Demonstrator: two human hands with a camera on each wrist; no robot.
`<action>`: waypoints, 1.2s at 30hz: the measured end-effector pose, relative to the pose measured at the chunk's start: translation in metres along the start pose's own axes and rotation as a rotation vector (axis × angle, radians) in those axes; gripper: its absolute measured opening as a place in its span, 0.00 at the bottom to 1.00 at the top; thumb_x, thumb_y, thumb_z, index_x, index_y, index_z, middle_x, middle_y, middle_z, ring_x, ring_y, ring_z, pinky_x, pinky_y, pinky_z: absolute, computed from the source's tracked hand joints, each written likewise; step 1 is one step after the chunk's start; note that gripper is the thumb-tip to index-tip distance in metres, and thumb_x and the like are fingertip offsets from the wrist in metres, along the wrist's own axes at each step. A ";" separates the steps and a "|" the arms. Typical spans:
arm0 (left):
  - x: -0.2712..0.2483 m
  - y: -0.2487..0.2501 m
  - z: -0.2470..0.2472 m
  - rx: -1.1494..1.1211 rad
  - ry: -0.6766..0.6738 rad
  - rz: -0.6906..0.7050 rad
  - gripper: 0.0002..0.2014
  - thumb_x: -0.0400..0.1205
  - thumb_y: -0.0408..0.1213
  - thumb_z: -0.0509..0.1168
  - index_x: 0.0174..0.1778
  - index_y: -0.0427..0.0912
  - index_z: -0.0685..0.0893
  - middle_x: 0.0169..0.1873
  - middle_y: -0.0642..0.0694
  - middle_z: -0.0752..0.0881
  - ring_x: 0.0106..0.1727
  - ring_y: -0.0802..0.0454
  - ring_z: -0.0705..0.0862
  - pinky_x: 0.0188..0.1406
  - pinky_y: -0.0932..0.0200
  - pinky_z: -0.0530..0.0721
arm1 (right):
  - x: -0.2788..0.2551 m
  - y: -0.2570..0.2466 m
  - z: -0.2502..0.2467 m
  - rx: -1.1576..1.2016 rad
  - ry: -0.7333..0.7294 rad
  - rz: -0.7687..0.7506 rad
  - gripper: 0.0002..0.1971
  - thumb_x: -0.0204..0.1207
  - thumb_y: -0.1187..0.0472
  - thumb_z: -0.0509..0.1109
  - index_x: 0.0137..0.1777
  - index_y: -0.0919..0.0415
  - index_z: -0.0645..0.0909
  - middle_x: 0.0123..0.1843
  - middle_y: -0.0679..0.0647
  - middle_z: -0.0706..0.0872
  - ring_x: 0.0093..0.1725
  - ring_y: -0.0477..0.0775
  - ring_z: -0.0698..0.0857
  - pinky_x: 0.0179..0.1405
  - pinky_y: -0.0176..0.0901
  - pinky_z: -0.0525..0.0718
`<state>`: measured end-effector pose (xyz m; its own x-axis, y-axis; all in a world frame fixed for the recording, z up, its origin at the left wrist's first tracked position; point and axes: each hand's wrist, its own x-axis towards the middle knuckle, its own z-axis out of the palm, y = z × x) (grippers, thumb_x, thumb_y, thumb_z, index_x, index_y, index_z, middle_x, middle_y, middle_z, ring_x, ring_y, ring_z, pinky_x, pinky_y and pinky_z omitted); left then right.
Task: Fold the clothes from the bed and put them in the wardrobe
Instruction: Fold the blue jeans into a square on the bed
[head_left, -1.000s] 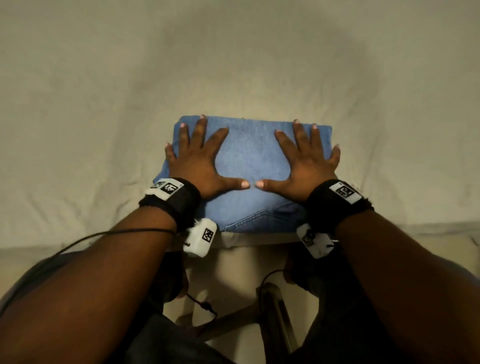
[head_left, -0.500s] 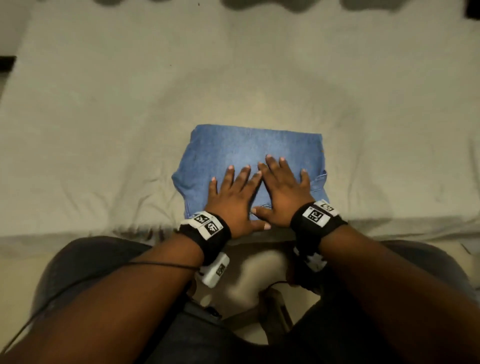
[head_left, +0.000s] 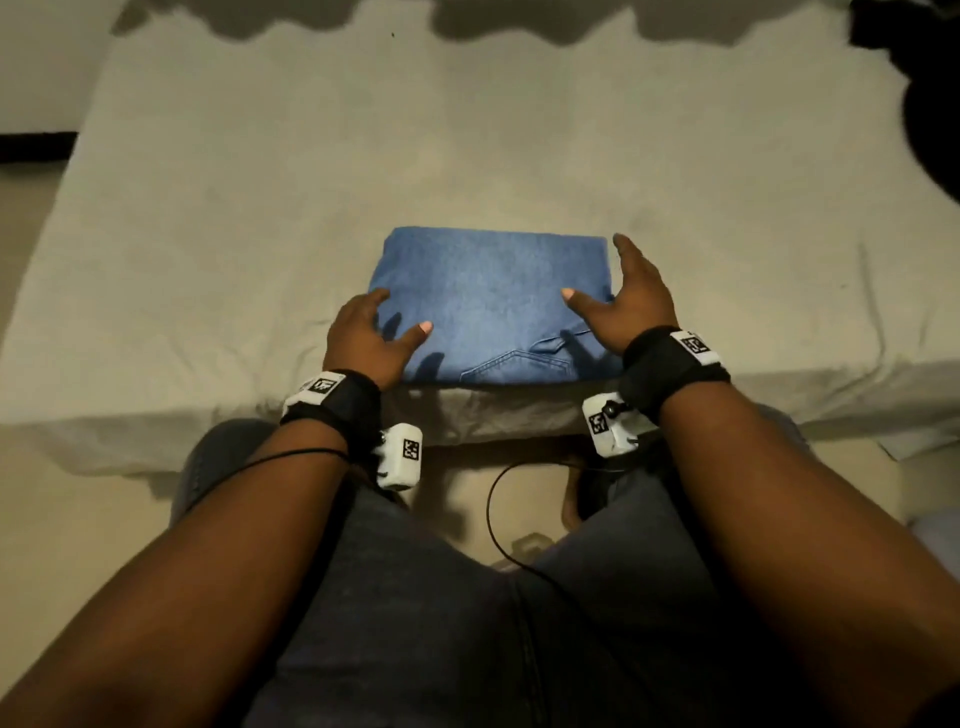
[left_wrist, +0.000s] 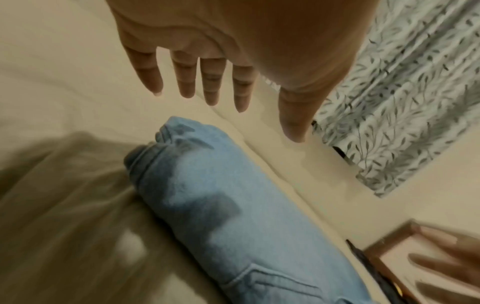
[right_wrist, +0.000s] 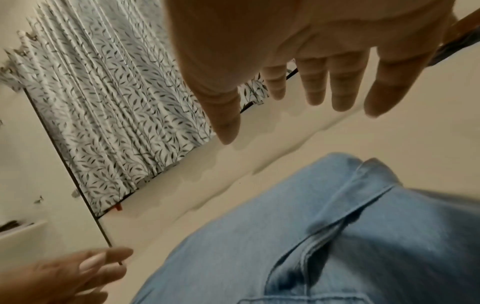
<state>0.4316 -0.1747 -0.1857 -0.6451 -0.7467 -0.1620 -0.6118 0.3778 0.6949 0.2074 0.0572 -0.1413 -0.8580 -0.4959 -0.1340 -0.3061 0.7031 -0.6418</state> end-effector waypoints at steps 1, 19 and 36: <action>-0.006 -0.006 0.004 -0.087 0.021 -0.042 0.37 0.75 0.54 0.79 0.78 0.44 0.77 0.76 0.42 0.78 0.75 0.43 0.78 0.75 0.49 0.76 | 0.000 0.003 -0.002 0.032 -0.016 0.042 0.47 0.76 0.44 0.78 0.89 0.54 0.57 0.87 0.58 0.66 0.84 0.60 0.67 0.81 0.48 0.67; 0.103 0.020 0.042 -0.284 -0.227 -0.499 0.15 0.70 0.53 0.83 0.44 0.54 0.87 0.43 0.60 0.90 0.45 0.62 0.88 0.41 0.61 0.83 | 0.089 0.062 0.041 0.391 -0.343 0.488 0.15 0.70 0.56 0.85 0.54 0.54 0.86 0.44 0.43 0.90 0.42 0.35 0.87 0.38 0.28 0.82; 0.081 0.243 -0.279 -0.731 -0.231 -0.400 0.14 0.77 0.40 0.80 0.55 0.55 0.86 0.49 0.59 0.92 0.49 0.63 0.90 0.48 0.63 0.85 | 0.092 -0.277 -0.209 0.386 -0.286 0.231 0.21 0.72 0.62 0.84 0.64 0.59 0.86 0.54 0.46 0.89 0.52 0.43 0.88 0.43 0.27 0.82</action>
<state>0.3581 -0.2961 0.1659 -0.5696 -0.5881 -0.5742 -0.4162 -0.3961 0.8185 0.1267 -0.0770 0.1819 -0.7220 -0.5073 -0.4705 0.0975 0.5986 -0.7951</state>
